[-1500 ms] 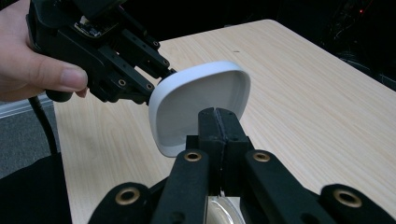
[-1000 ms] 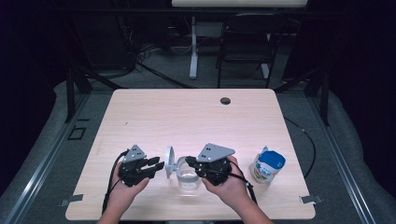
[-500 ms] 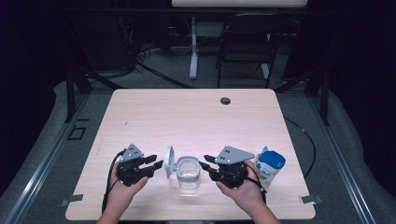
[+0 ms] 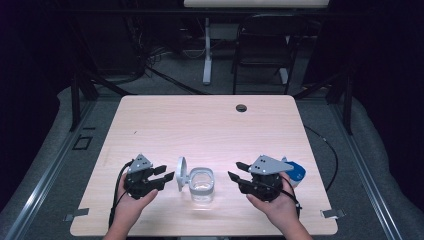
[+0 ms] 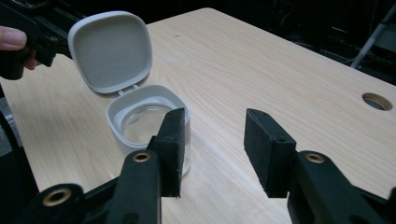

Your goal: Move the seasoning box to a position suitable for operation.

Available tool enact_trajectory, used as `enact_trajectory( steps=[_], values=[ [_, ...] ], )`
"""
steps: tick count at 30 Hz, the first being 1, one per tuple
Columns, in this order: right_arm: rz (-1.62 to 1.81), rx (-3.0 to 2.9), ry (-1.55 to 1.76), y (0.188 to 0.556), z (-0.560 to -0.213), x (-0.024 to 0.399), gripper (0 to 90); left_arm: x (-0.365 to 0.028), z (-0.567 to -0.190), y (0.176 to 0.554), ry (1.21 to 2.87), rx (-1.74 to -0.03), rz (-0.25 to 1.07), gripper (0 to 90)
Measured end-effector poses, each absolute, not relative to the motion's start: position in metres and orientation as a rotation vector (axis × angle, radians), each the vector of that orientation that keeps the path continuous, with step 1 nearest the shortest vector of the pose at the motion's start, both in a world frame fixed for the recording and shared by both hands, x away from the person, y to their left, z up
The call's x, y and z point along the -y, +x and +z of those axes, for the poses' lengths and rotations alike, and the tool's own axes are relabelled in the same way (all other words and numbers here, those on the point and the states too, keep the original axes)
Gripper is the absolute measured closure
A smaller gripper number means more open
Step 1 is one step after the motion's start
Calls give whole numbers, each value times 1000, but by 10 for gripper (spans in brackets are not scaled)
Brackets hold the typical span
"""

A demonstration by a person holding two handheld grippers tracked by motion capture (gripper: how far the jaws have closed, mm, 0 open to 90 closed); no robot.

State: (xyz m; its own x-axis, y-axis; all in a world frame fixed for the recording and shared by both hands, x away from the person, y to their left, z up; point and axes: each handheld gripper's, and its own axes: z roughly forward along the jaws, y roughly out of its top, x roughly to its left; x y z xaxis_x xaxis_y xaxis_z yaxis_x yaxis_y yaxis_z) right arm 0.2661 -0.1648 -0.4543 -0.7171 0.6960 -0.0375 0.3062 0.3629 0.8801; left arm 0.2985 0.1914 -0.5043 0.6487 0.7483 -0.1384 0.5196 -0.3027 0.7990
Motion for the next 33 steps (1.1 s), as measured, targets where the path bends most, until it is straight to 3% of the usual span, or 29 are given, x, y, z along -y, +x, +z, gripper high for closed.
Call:
enact_trajectory(
  steps=[16,33],
  values=[
    [1273,-2147,962,266,-439,202,484,-192,-504,299,1979,-992,328,577],
    [1210,-2089,979,271,-425,229,454,-193,-504,299,1975,-999,327,577]
  ],
)
